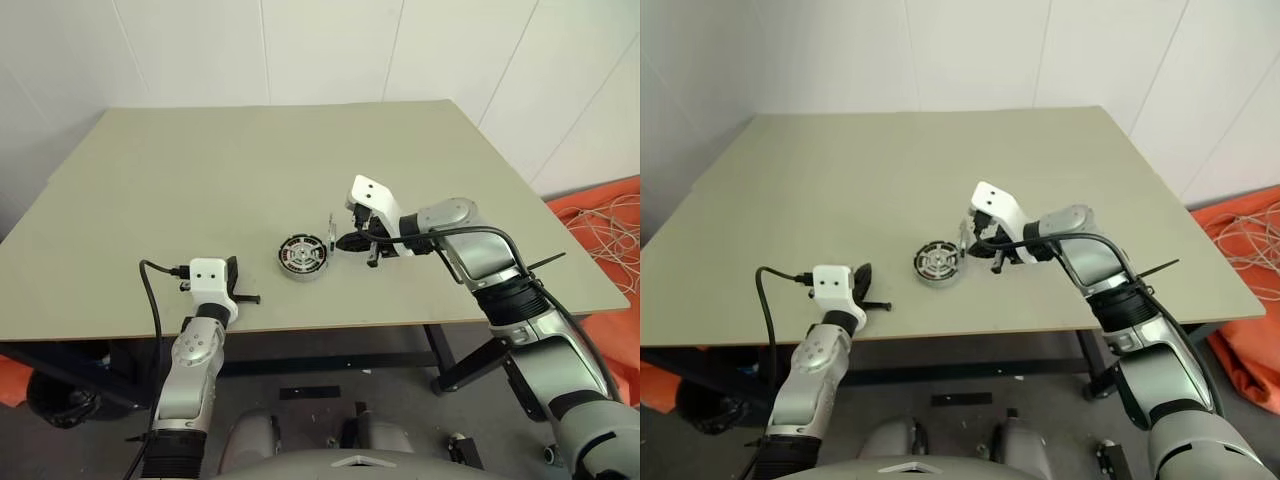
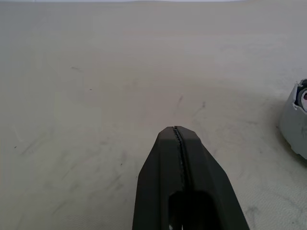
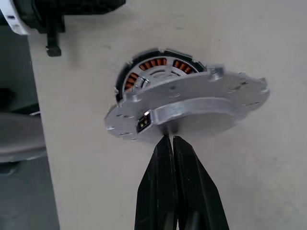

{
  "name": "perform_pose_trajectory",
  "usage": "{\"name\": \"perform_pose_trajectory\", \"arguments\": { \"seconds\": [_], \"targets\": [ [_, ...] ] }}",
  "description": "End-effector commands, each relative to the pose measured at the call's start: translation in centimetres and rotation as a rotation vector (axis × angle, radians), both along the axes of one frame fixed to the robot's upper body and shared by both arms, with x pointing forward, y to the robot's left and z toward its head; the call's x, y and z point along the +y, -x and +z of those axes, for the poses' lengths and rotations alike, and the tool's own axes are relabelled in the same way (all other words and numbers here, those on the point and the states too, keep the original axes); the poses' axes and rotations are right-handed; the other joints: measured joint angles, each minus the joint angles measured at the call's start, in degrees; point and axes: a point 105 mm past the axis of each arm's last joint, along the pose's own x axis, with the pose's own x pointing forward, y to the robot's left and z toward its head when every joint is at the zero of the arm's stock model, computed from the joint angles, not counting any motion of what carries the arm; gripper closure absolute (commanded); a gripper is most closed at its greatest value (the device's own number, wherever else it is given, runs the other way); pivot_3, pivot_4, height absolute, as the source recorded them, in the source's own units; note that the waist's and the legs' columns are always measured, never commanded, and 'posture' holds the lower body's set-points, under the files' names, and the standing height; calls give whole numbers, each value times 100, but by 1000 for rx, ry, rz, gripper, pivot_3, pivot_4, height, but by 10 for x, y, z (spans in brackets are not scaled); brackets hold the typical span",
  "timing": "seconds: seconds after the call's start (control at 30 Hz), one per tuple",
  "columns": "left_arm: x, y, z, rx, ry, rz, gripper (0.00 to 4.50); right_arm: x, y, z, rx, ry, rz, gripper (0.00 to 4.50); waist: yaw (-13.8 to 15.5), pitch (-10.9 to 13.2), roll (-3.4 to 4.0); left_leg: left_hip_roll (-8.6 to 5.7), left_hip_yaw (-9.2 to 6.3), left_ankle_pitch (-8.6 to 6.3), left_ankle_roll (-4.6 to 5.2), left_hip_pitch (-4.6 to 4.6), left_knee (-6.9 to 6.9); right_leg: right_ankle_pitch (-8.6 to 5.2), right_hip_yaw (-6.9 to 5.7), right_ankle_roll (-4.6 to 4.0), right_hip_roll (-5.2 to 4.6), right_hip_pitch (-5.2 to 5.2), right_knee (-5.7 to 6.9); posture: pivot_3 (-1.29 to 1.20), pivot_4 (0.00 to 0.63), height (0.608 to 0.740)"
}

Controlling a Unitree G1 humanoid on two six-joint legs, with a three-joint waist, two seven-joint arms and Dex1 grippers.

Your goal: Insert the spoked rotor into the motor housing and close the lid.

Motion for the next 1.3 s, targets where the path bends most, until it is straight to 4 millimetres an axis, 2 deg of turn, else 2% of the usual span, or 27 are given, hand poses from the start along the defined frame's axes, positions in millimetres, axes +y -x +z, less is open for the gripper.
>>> {"name": "perform_pose_trajectory", "arguments": {
  "seconds": [0.03,0.67,1.13,1.3],
  "targets": [
    [2,-3,14,-47,-7,-4,4500,14,4,17,-6,-105,-6,4462,-5,0,0,0,0,2,-4,1,-2,0,0,0,0,1,0,0,0,740],
    [3,-2,15,-47,-16,-6,4500,46,-3,-11,2,-175,-100,4462,5,0,0,1,1,24,-43,3,-18,-1,-1,0,1,5,-2,0,0,740],
    [0,-5,16,-48,-17,-19,4500,51,-14,-46,42,-176,-216,4462,3,-1,0,1,1,26,-46,4,-22,-1,-1,0,1,8,-4,0,0,740],
    [1,-5,17,-58,-21,-15,4500,51,-10,-42,4,-190,-211,4462,3,-1,0,1,2,25,-45,8,-23,-1,0,0,1,11,-3,0,0,740]
  ]
}}
